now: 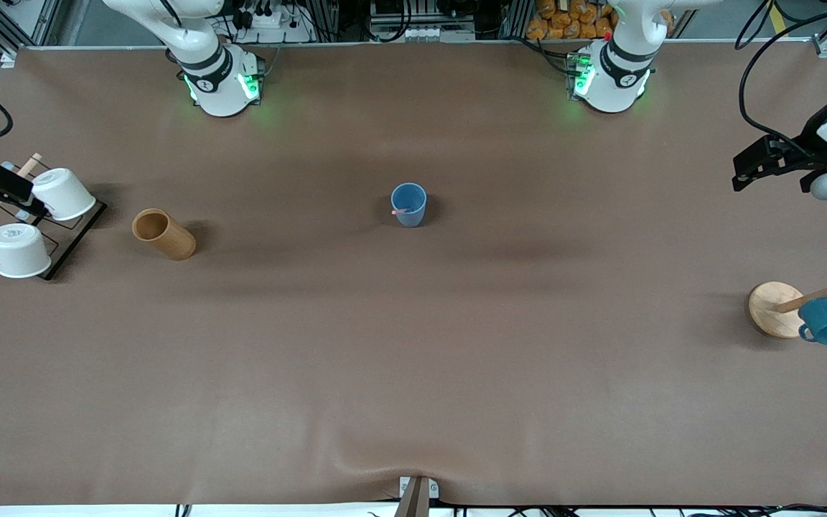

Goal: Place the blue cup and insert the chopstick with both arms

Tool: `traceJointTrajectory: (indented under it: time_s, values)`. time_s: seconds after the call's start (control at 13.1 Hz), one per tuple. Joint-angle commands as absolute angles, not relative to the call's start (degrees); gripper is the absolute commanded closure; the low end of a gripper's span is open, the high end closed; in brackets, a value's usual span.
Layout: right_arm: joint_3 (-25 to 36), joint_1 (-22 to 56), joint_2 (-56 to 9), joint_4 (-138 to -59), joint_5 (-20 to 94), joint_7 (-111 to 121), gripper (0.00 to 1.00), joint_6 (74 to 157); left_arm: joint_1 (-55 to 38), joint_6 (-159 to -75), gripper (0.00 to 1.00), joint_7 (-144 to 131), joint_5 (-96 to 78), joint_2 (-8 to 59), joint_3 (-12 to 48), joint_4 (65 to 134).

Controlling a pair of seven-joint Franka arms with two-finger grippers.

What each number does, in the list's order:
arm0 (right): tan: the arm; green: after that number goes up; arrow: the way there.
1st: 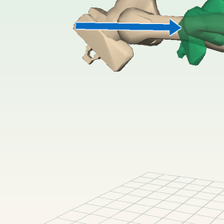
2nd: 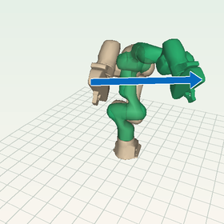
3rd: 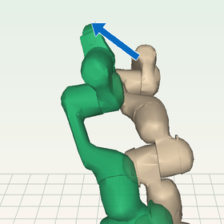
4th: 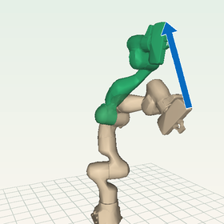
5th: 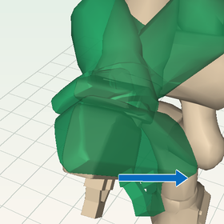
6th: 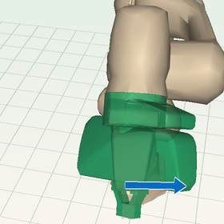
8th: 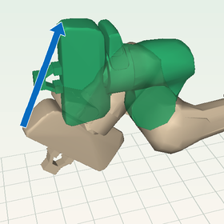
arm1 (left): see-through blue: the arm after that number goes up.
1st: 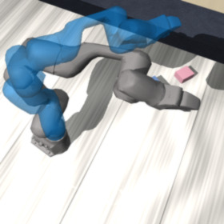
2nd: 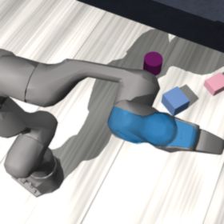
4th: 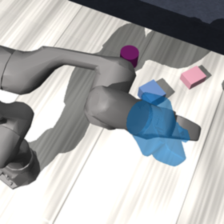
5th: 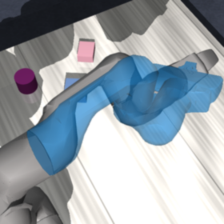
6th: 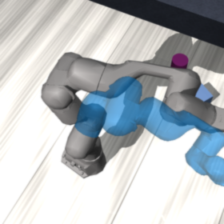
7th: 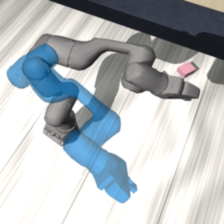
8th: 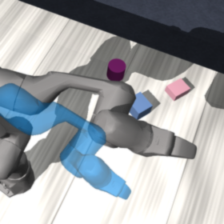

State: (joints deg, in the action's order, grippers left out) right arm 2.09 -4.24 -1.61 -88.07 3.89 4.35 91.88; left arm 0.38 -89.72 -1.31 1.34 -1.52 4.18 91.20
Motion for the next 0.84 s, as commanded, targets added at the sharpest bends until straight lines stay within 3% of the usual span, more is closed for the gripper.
traceJointTrajectory:
  time_s: [0.0,0.76]
  values:
    - [1.8,-4.5,-1.7,-86.7,2.9,4.8,0.0,90.5,0.4,-90.1,0.0,-1.1,0.3,-1.5,4.0,90.7]
    - [6.3,0.7,-1.1,-86.8,2.7,4.8,0.0,90.3,0.4,-89.7,0.0,-1.1,0.3,-1.1,4.0,89.6]
